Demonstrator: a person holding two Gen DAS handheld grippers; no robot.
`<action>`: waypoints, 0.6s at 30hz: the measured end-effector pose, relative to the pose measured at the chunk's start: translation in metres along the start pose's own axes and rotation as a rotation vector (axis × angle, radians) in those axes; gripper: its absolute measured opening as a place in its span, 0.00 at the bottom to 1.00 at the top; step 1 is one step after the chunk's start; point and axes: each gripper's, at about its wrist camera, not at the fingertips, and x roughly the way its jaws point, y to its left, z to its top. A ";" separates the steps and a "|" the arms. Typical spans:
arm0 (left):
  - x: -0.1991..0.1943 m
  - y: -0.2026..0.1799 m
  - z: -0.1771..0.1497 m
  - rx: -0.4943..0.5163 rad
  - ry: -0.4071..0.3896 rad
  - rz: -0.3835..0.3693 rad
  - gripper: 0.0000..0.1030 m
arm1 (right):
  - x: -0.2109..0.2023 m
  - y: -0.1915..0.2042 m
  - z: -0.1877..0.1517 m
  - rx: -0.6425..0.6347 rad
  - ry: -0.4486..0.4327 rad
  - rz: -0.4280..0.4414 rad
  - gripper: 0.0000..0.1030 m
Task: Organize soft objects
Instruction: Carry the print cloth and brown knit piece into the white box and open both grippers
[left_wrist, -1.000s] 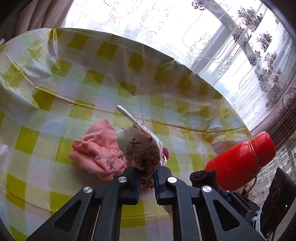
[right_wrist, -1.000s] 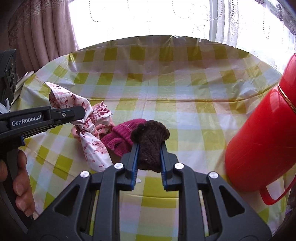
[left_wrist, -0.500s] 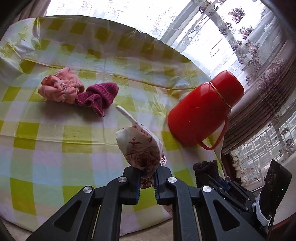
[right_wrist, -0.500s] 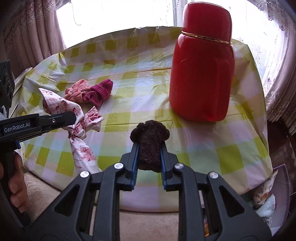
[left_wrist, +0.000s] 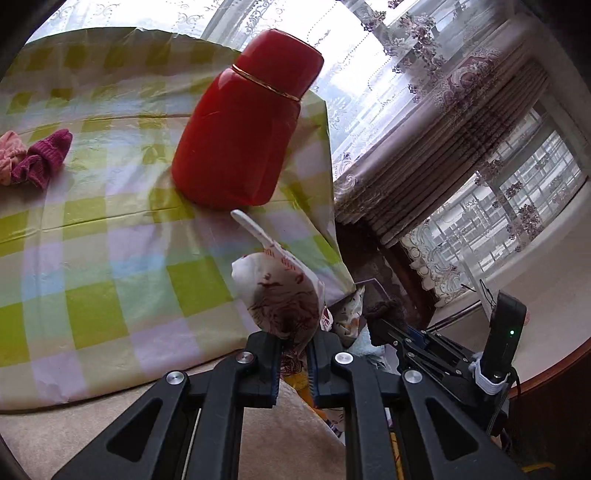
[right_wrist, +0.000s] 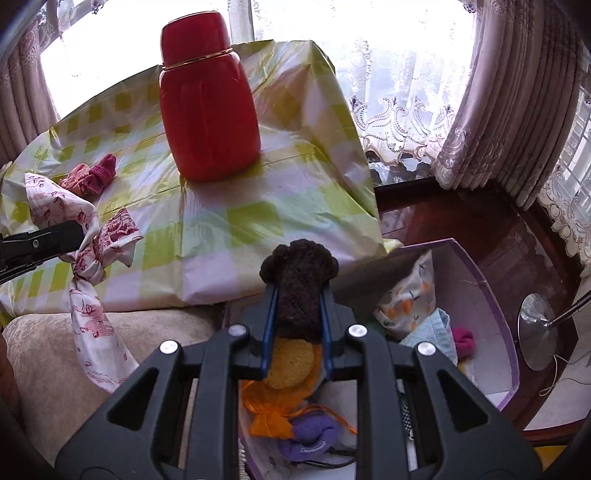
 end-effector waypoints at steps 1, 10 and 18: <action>0.005 -0.009 -0.004 0.017 0.018 -0.017 0.12 | -0.002 -0.011 -0.002 0.016 0.003 -0.018 0.23; 0.047 -0.073 -0.042 0.134 0.211 -0.131 0.18 | -0.020 -0.071 -0.023 0.110 0.036 -0.117 0.27; 0.060 -0.077 -0.056 0.141 0.295 -0.121 0.61 | -0.031 -0.087 -0.034 0.134 0.034 -0.159 0.66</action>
